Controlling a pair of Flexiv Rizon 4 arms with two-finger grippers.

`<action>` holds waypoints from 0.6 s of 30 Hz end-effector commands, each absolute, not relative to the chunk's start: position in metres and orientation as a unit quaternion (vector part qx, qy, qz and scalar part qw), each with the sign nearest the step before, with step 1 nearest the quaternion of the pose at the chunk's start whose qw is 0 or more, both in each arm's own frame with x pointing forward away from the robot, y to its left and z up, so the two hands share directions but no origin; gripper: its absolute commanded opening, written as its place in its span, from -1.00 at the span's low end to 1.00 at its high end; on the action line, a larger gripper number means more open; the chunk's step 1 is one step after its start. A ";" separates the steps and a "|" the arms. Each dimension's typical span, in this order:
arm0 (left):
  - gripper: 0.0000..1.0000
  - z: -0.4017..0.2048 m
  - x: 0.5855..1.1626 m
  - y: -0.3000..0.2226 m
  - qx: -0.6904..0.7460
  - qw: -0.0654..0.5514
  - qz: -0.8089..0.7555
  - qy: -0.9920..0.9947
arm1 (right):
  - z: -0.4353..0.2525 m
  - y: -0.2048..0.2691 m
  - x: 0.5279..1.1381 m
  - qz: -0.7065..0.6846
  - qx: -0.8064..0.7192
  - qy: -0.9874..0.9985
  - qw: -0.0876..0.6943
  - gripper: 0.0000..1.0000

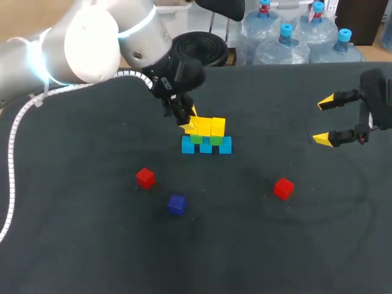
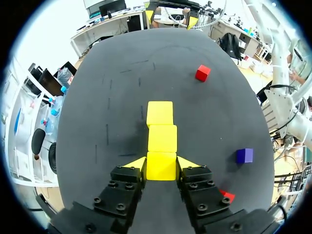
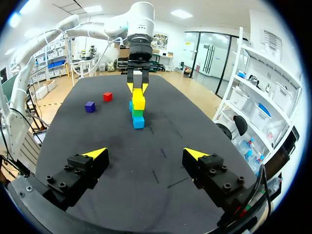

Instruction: Place the blue cubes, place green cubes on the blue cubes, place the yellow cubes on the green cubes, then place the red cubes on the yellow cubes, and place purple cube on the red cubes.

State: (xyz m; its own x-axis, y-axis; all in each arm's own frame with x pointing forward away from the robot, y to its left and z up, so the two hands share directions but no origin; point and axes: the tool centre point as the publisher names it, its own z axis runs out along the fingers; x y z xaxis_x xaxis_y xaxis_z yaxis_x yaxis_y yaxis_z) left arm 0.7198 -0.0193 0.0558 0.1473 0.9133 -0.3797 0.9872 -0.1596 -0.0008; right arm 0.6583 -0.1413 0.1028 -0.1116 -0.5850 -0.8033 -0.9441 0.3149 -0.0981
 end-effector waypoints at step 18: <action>1.00 0.055 0.724 -0.017 0.745 0.118 -0.150 0.639 | 0.102 -0.141 0.659 0.229 -0.539 0.709 0.393 1.00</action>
State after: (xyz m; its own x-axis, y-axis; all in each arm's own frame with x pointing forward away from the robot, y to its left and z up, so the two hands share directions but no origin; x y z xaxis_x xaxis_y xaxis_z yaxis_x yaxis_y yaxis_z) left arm 0.7215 -0.0171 0.0548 0.1376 0.9160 -0.3768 0.9881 -0.1533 -0.0119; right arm 0.6583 -0.1413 0.1028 -0.1116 -0.5849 -0.8034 -0.9440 0.3149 -0.0981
